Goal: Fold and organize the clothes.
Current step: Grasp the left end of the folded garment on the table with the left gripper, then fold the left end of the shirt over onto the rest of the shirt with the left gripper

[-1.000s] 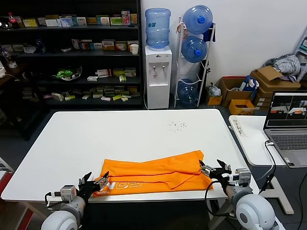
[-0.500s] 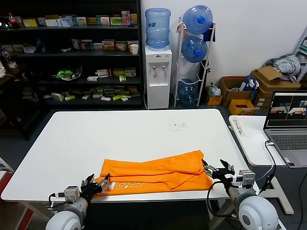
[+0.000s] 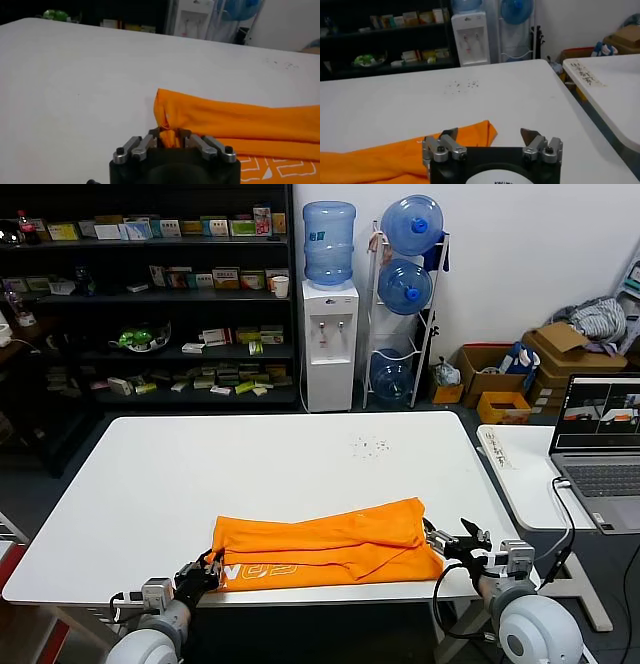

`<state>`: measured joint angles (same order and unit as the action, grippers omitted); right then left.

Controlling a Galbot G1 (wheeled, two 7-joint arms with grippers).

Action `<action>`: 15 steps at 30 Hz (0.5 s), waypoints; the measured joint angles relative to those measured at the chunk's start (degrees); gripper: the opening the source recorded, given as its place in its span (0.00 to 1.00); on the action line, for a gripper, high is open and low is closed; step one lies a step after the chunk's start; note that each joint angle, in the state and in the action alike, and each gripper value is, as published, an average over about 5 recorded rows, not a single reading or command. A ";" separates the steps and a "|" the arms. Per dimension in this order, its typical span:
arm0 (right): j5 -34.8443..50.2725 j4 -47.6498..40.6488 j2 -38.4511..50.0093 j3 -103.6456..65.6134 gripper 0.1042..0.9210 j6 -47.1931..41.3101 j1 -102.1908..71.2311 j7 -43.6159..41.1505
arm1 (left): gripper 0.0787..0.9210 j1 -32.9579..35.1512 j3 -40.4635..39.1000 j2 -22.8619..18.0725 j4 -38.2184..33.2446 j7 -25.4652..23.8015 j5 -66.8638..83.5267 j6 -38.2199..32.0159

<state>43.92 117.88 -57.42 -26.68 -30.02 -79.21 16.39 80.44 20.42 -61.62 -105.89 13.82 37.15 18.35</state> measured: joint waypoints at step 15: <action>0.10 -0.35 -0.15 0.37 0.88 0.18 0.77 0.09 | 0.06 0.75 1.45 1.22 -3.36 -0.62 -1.87 0.38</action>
<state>44.02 117.53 -57.57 -26.31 -29.84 -78.44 16.48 81.19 21.87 -60.40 -109.25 13.20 35.28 18.73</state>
